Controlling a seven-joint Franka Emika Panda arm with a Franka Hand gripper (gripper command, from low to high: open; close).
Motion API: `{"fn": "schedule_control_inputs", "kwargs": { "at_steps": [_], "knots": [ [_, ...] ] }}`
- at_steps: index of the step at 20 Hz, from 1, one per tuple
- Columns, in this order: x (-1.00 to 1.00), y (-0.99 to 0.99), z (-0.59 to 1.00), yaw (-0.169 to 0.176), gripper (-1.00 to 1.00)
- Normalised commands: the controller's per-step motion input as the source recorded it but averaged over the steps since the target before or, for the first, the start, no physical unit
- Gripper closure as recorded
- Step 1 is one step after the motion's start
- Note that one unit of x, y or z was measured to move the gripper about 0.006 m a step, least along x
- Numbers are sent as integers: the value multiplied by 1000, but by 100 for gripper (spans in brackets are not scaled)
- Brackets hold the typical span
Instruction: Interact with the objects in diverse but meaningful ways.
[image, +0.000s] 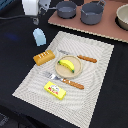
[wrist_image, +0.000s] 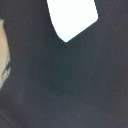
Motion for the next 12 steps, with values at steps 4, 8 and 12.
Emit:
{"fn": "schedule_control_inputs", "kwargs": {
  "at_steps": [4,8,12],
  "knots": [
    [-188,-17,-395,92,-100],
    [67,-80,-173,39,-100],
    [63,-79,-186,22,-100]
  ]
}}
